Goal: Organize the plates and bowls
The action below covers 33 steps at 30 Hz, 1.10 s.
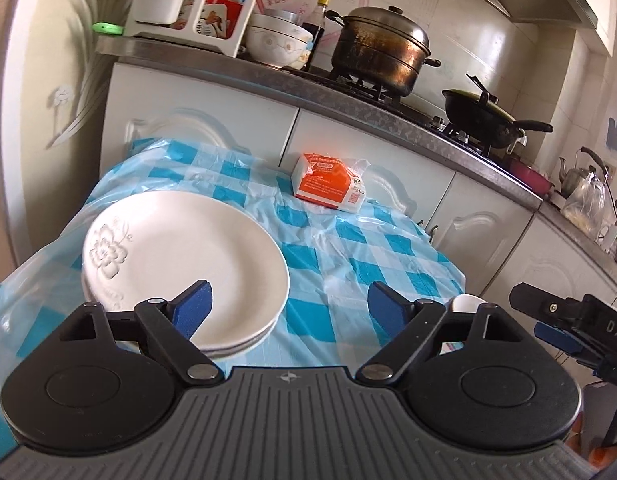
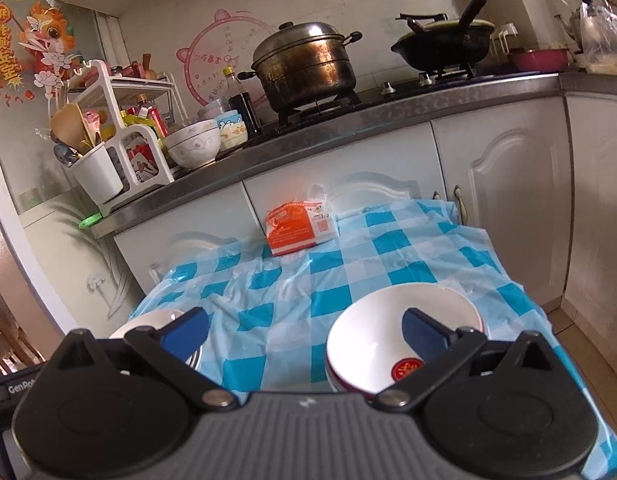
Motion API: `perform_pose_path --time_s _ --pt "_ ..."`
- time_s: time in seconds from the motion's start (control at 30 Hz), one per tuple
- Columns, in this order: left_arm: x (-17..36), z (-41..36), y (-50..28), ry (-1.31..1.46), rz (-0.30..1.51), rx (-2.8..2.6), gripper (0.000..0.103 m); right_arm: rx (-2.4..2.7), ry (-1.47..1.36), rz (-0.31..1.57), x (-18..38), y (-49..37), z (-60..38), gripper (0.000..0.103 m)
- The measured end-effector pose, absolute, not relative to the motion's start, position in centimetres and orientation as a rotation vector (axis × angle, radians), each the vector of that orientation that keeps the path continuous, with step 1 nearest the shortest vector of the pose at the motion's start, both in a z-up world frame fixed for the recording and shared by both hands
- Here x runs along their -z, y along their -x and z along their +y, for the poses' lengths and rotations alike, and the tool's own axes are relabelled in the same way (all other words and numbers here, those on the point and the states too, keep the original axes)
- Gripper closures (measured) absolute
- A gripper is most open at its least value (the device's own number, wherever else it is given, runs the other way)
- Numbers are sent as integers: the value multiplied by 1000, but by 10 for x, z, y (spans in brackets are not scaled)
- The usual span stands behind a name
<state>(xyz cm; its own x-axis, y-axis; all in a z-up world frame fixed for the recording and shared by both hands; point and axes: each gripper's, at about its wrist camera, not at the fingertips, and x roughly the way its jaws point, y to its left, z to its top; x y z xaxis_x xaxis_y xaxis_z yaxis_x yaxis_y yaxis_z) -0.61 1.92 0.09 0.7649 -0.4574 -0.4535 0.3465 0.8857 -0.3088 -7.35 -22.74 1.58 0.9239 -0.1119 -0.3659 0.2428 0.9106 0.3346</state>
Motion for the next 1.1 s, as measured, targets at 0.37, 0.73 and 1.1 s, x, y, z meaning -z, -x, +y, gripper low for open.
perform_pose_path --time_s 0.37,0.73,1.1 --pt "-31 38 59 230 505 399 0 185 -333 299 -42 113 -198 1" --pt "-39 52 81 162 485 310 0 161 -325 305 -48 133 -173 1" --pt "-42 63 98 89 445 250 0 171 -290 292 -54 146 -152 1"
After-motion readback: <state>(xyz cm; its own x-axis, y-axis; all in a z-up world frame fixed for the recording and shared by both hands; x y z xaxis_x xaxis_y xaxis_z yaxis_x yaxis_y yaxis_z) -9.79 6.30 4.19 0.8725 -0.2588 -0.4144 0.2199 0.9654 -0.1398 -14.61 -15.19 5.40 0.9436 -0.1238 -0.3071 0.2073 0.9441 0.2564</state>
